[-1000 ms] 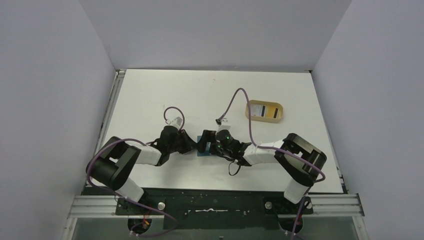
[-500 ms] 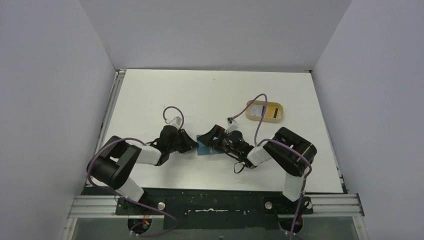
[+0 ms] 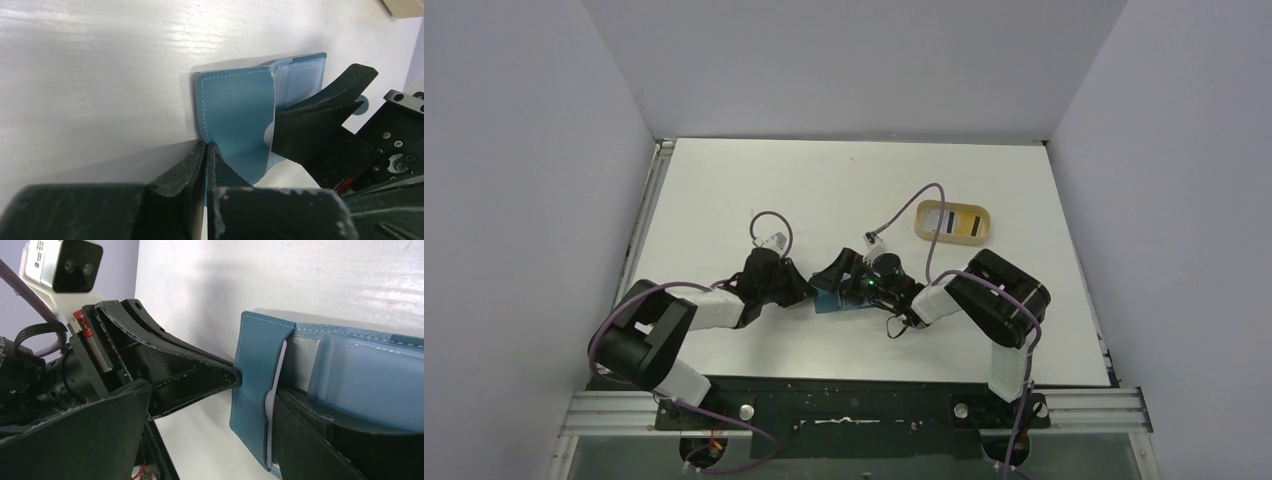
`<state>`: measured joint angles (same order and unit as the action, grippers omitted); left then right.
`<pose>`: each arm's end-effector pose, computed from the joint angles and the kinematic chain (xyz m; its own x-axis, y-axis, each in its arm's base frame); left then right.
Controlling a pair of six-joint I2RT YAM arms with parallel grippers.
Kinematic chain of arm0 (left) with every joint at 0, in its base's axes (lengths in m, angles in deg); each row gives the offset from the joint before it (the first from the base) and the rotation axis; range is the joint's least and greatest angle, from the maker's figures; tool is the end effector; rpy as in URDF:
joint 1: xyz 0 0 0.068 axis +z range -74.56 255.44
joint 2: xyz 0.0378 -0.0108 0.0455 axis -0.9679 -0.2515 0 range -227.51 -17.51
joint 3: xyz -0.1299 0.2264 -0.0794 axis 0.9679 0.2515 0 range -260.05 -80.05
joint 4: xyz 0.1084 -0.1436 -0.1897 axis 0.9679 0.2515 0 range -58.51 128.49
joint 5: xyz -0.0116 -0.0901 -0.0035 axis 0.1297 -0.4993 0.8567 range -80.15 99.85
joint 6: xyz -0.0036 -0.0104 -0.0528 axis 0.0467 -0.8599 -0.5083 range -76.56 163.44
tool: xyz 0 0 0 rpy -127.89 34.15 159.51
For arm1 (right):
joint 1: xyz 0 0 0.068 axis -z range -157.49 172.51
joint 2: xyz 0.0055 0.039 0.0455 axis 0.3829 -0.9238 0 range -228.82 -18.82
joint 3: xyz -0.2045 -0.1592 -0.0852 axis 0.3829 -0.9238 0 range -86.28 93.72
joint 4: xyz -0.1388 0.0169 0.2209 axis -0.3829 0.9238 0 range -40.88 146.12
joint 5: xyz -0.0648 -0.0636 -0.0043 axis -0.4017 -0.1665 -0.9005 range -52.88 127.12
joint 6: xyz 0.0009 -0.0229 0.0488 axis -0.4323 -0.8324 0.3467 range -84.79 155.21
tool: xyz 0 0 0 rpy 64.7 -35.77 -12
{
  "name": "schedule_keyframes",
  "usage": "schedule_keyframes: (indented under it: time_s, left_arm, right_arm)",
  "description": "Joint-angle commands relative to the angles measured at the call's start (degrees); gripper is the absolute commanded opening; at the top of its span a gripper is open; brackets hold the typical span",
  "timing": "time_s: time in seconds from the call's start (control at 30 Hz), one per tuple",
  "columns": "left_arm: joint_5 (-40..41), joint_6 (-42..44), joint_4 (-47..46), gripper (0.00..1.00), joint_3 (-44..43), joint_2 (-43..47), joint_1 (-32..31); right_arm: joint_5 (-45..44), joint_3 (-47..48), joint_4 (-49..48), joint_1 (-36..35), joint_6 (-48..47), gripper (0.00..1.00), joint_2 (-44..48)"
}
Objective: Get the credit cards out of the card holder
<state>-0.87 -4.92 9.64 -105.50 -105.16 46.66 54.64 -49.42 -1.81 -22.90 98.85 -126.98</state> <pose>0.2243 -0.1308 0.1180 -0.8234 -0.3855 -0.4163 -0.0273 0.7598 -0.6495 0.2302 0.2488 0.1140 -0.8946 0.3097 -0.3223 -0.1706 0.4299 0.8866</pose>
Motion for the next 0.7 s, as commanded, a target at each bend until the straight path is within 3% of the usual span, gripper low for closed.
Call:
schedule_keyframes:
  time_s: [0.0,0.27,0.43,0.67]
  left_arm:
    - [2.9,4.1,12.6,0.0,0.0,-0.6,-0.4]
    - [3.3,4.8,13.8,0.0,-0.5,-0.9,-0.1]
    - [3.3,4.7,13.8,0.0,-0.2,-1.2,-0.1]
    - [3.1,4.8,13.8,0.0,-0.3,-1.6,-0.1]
  right_arm:
    - [6.6,-1.5,7.7,0.1,-0.4,0.86,2.1]
    - [9.0,-3.8,10.1,3.7,-1.9,0.76,7.4]
    - [9.6,-5.3,5.8,4.4,0.0,0.66,6.4]
    - [10.4,-4.7,-0.3,4.5,2.9,0.68,1.6]
